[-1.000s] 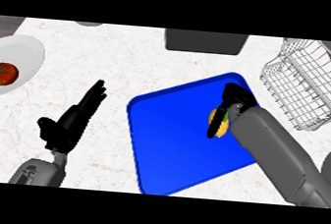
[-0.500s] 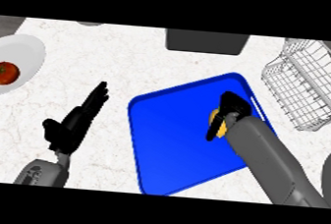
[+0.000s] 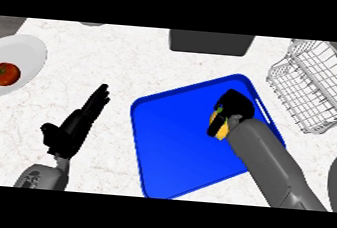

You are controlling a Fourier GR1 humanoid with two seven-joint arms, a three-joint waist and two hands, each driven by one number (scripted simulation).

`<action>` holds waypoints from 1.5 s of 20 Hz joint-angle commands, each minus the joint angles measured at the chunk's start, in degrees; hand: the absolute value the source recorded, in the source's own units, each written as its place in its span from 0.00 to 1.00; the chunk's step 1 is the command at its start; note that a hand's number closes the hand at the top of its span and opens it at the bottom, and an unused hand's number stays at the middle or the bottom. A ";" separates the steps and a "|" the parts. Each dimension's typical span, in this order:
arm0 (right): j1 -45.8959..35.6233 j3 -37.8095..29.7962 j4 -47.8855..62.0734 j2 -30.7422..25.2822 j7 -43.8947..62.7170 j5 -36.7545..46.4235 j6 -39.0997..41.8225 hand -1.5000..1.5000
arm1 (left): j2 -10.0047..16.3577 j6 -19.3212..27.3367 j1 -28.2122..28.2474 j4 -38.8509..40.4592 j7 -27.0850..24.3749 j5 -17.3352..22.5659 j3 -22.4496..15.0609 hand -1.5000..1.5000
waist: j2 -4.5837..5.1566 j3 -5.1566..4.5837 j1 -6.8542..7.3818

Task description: Pick the lemon from the tray and place it in the tiered basket

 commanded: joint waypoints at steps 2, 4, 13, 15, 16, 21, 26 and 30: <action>0.21 -3.55 -3.06 0.59 0.44 3.69 2.65 1.00 | -0.78 -0.94 2.87 -1.45 -0.73 -0.70 1.01 0.50 | -0.05 0.01 -0.09; -0.63 -3.78 -0.55 1.84 -0.51 6.41 1.13 1.00 | -2.40 0.13 0.90 0.86 -0.97 -1.68 1.10 0.50 | 0.00 0.01 -0.04; 26.37 -12.89 -13.34 -25.34 4.94 9.65 -15.41 1.00 | 1.57 2.29 3.74 -0.70 1.66 0.66 5.94 0.50 | -2.38 -0.23 -9.65; 30.24 -16.21 -19.22 -27.80 3.88 9.04 -19.62 1.00 | 1.85 1.46 5.66 -1.51 0.68 1.46 6.30 0.50 | -2.68 -0.27 -9.68; 31.42 -17.75 -23.08 -26.22 3.38 8.05 -23.01 1.00 | 2.23 1.14 5.57 -1.74 -0.37 1.33 6.46 0.50 | -2.66 -0.25 -9.55; 35.90 -25.10 -39.97 -28.98 -0.24 4.71 -27.88 1.00 | 1.33 1.05 5.97 -1.33 -0.86 1.10 5.70 0.50 | -2.22 -0.26 -8.93; 41.28 -29.87 -59.86 -33.75 6.55 5.43 -23.19 1.00 | 1.20 -0.07 5.79 -2.29 0.18 0.57 4.07 0.50 | -1.29 -0.22 -5.42; 43.17 -37.41 -71.57 -36.98 15.73 2.58 -15.69 1.00 | 1.24 -1.72 4.63 -3.90 0.96 0.65 3.00 0.50 | -0.69 -0.13 -2.72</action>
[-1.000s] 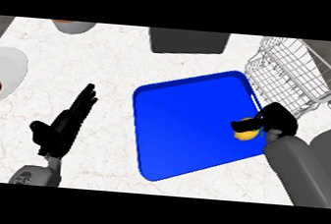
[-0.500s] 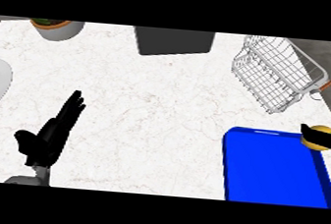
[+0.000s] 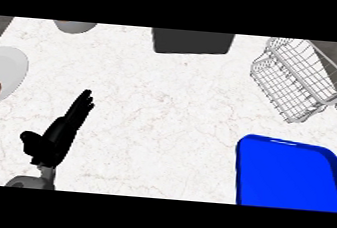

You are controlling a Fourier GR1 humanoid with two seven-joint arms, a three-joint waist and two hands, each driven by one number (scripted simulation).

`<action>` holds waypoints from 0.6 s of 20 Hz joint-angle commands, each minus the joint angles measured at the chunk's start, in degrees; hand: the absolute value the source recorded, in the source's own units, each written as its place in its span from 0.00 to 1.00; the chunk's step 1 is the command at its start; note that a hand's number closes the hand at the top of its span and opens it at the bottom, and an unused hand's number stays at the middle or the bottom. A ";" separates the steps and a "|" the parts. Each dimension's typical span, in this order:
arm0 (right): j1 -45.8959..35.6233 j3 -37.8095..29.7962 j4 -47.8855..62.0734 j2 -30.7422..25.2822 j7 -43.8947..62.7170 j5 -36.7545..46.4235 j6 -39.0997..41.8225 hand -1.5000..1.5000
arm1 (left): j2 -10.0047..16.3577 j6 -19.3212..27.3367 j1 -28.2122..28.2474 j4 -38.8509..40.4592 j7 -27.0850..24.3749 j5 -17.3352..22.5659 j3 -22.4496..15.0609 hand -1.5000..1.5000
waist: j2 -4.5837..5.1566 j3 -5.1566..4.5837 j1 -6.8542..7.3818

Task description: Pick the lemon from the tray and place it in the tiered basket

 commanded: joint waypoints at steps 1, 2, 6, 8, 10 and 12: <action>-1.83 -4.46 -12.71 -2.78 13.76 -0.44 6.79 1.00 | -1.23 -0.09 -3.40 3.26 -0.70 -1.34 -0.98 0.50 | 0.86 0.01 2.64; -3.01 -6.92 -10.12 -2.14 12.63 -1.90 6.87 1.00 | -0.56 -2.23 -3.62 3.39 -0.83 0.40 -0.05 0.50 | 1.02 0.10 3.53; -13.04 -8.88 -4.53 -5.52 15.48 -4.27 11.66 1.00 | -1.71 -1.03 -7.49 2.84 1.90 -0.79 -0.69 0.50 | 1.23 0.13 4.75; -17.23 -10.43 1.58 -6.88 13.80 -7.70 12.83 1.00 | -3.16 -0.33 -3.79 2.02 -0.42 -2.13 -2.52 0.50 | 1.27 0.13 5.34; -22.79 -6.67 5.84 -7.26 16.25 -5.74 12.72 1.00 | -2.79 -0.80 -6.73 4.48 -0.65 -2.62 -2.15 0.50 | 1.55 0.08 6.04; -27.15 -6.21 16.03 -6.36 8.86 -5.86 10.24 1.00 | -3.38 -0.35 -7.41 2.19 1.63 -2.84 -2.98 0.50 | 1.71 0.15 6.69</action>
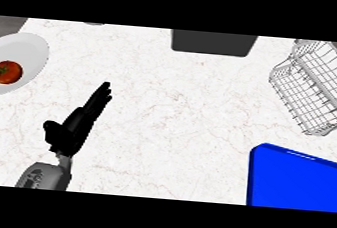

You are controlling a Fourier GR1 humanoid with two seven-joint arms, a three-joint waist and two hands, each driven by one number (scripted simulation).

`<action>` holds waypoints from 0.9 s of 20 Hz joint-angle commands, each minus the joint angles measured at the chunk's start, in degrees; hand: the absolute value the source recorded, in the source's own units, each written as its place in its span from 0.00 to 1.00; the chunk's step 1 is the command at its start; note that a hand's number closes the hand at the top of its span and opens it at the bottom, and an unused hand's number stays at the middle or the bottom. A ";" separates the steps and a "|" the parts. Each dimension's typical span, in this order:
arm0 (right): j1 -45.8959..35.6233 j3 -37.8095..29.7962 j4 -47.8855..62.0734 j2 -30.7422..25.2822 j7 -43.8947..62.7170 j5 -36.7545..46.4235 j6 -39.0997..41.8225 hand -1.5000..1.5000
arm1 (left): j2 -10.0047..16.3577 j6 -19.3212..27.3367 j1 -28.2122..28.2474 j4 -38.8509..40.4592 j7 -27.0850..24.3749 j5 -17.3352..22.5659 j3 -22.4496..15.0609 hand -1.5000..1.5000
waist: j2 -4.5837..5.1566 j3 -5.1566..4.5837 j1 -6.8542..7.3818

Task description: Pick the lemon from the tray and place it in the tiered basket

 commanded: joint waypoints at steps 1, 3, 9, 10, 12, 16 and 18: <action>-12.89 2.07 11.52 -1.48 5.68 -0.80 3.07 1.00 | -2.13 0.93 -2.50 3.81 -1.65 -1.49 -0.74 0.50 | 0.44 0.01 1.08; -17.54 3.01 20.26 -2.09 1.59 -0.45 3.77 1.00 | -1.27 -0.40 -1.25 -0.04 1.50 -0.67 -1.45 0.50 | 0.45 0.06 1.94; -28.53 6.69 37.39 2.96 -5.62 1.78 3.22 1.00 | -1.90 0.36 0.33 0.73 -1.03 -1.55 -0.91 0.50 | 0.27 0.10 1.21; -27.69 9.32 37.60 7.13 -6.34 4.27 -0.10 1.00 | -1.36 -0.35 -2.46 4.45 -2.18 -1.00 0.92 0.50 | 0.31 0.09 0.69; -31.45 7.72 44.81 7.82 -10.42 4.05 -0.98 1.00 | -2.65 -0.04 0.04 2.44 -1.75 -2.19 -1.49 0.50 | 0.30 0.12 0.95; -37.95 7.28 57.21 10.80 -16.45 6.39 -5.08 1.00 | -1.34 -0.44 -1.54 2.80 -2.45 -2.19 0.26 0.50 | 0.50 0.14 1.22; -38.43 5.80 61.56 11.12 -20.40 5.75 -5.49 1.00 | -1.38 -1.19 0.71 1.19 -1.45 -1.65 -0.02 0.50 | 0.33 0.15 0.82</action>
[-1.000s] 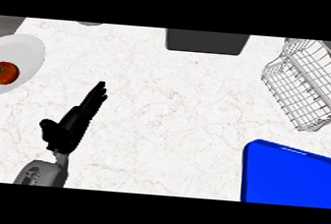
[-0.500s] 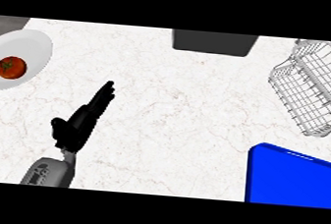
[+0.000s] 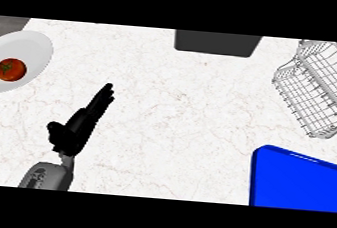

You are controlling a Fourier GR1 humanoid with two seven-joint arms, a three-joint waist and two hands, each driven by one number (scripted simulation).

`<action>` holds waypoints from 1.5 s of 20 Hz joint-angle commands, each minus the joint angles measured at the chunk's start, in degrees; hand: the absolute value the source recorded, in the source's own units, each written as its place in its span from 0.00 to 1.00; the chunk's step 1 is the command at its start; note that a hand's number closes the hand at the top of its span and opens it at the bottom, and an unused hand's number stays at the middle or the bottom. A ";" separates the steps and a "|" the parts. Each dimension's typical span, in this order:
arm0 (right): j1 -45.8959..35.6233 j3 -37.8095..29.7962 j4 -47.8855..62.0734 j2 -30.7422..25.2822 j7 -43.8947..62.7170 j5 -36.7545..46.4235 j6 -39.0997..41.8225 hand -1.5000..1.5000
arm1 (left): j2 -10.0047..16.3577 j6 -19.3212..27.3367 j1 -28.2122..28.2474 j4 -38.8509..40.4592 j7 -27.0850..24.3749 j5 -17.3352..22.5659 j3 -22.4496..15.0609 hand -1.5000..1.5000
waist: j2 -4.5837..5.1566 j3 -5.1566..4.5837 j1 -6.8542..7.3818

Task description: Pick the lemon from the tray and place it in the tiered basket

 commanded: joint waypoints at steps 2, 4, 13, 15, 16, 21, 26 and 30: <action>-7.71 -1.49 12.43 4.27 -5.45 0.78 -4.72 1.00 | 0.77 -0.47 2.66 -3.15 0.29 -0.35 -0.06 0.50 | 0.00 0.03 0.26; -6.81 -3.48 15.84 5.15 -9.69 -0.64 -6.85 1.00 | 2.76 -3.13 -1.51 3.04 -1.69 1.62 3.51 0.50 | 0.17 0.03 -0.24; -11.19 -14.27 21.23 8.69 -4.13 -10.54 -9.83 0.00 | -1.05 0.33 0.79 -1.86 0.80 -0.79 0.12 0.50 | -0.16 0.07 -0.34; -13.75 -14.17 20.86 9.28 -2.15 -10.81 -10.24 0.00 | 0.61 -1.54 1.00 -1.35 0.61 0.49 1.66 0.50 | -0.29 0.01 -0.70; -13.12 -15.69 20.97 9.28 -4.64 -12.10 -11.76 0.00 | -1.57 1.05 -0.54 0.36 0.14 -1.36 0.76 0.50 | -0.17 0.02 -0.93; -13.21 -15.47 20.63 8.32 -8.04 -10.10 -19.56 0.00 | -0.88 -0.27 -0.35 1.13 -1.03 -1.47 1.21 0.50 | -0.18 0.00 -1.00; -8.27 -11.65 17.53 1.71 -3.08 -1.05 -27.73 0.00 | -0.32 -0.09 0.30 0.21 1.15 0.08 2.85 0.50 | -0.74 -0.10 -2.71; -4.23 -11.57 12.71 -1.05 -0.28 3.05 -34.44 0.00 | 0.38 -0.16 1.29 2.60 -1.17 -0.59 3.53 0.50 | -1.07 -0.15 -4.01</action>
